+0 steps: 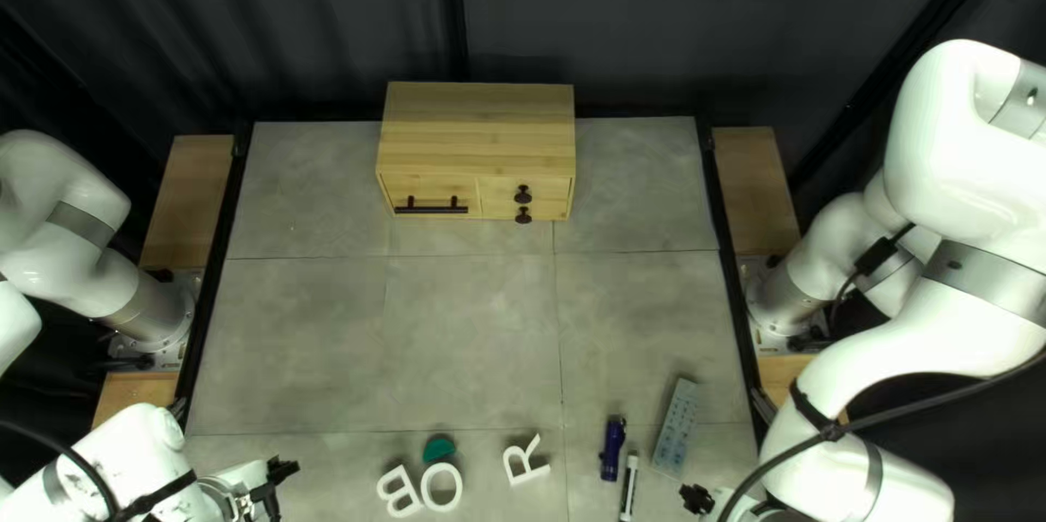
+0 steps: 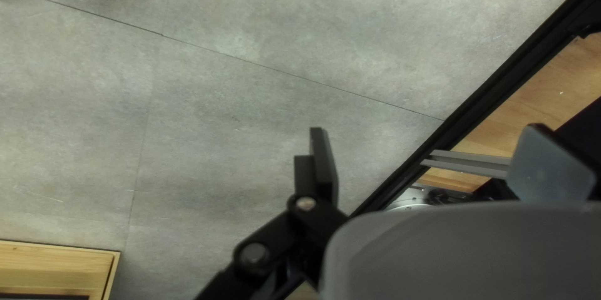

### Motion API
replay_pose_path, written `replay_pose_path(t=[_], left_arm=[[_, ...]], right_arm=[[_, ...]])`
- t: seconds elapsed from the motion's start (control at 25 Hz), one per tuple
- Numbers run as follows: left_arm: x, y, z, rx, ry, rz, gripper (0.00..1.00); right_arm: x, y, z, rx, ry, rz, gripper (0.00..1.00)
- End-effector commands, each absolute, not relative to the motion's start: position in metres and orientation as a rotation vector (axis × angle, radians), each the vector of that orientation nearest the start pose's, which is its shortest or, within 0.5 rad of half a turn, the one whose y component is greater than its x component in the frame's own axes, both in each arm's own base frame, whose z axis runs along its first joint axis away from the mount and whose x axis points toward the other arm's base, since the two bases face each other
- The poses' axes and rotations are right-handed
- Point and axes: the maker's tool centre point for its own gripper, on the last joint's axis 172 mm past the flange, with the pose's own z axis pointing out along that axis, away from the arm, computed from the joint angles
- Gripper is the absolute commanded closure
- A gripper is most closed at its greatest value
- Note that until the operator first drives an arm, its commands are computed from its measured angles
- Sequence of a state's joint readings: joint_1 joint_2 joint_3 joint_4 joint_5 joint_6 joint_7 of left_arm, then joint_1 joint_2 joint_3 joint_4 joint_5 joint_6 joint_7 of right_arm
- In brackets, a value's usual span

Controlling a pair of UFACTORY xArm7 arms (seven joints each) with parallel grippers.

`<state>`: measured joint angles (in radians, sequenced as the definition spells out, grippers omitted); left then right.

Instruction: Open drawers and place objects into drawer and close

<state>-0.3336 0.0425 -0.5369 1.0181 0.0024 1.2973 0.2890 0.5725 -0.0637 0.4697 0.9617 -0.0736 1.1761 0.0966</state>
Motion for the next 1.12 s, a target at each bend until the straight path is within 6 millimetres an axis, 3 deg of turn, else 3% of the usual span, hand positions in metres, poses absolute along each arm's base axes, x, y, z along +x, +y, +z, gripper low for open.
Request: replay_pose_path(t=[0.04,0.24,0.92,1.12], left_arm=[[0.231,-0.304,0.147,-2.542,1.673,0.473,0.0],[0.213,-0.313,0.145,-2.555,1.674,0.471,0.0],[0.213,-0.313,0.145,-2.555,1.674,0.471,0.0],[0.213,-0.313,0.145,-2.555,1.674,0.471,0.0]], right_arm=[[0.219,0.337,0.172,-2.918,-1.549,0.136,0.0],[0.219,0.337,0.172,-2.918,-1.549,0.136,0.0],[0.219,0.337,0.172,-2.918,-1.549,0.136,0.0],[0.23,0.326,0.169,-2.82,-1.81,0.168,0.0]])
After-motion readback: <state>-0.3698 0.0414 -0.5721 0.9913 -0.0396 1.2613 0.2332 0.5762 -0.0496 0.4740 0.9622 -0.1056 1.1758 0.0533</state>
